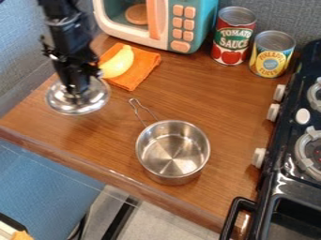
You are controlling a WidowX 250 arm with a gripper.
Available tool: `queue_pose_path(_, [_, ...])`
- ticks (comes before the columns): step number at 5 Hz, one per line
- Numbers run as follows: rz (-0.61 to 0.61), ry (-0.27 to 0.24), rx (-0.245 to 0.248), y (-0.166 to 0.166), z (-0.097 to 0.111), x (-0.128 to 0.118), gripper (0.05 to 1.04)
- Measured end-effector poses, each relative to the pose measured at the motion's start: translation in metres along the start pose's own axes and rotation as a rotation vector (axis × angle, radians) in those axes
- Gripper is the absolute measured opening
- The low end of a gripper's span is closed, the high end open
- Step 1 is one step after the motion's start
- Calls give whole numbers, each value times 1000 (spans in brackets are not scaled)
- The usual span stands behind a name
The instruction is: Put the silver lid on the silver pot
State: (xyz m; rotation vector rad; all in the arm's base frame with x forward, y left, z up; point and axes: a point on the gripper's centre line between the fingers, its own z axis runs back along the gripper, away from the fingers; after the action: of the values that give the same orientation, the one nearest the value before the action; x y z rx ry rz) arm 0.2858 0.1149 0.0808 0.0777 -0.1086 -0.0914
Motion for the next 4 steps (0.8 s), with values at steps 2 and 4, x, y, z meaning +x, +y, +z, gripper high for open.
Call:
queue_pose_path(2, [-191, 9, -106, -94, 26, -17, 288])
queue_pose_path(4, [-308, -9, -113, -147, 23, -22, 288])
